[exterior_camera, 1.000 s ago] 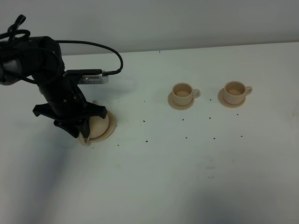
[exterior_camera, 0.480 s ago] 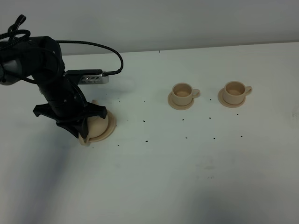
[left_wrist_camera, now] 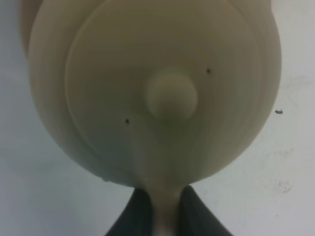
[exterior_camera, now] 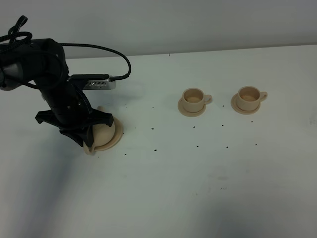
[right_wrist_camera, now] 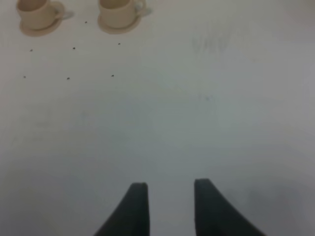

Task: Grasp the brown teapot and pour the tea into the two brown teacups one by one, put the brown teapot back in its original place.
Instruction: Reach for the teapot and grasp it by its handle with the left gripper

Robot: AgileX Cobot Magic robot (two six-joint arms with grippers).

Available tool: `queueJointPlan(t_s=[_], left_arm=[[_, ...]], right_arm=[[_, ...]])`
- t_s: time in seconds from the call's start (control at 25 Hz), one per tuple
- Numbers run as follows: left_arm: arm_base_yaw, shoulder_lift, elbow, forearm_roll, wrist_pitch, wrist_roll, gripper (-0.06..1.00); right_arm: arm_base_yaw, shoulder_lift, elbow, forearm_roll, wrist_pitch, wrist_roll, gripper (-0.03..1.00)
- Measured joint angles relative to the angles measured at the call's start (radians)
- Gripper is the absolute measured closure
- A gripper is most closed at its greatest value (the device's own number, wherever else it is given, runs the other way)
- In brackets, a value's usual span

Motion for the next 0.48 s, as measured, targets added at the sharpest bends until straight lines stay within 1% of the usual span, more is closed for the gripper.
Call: queueJointPlan(t_s=[0.48], left_arm=[[0.0,-0.017,0.0,0.002,-0.011,0.024,0.82]], right_arm=[[0.0,0.0,0.0,0.0,0.0,0.0,0.73]])
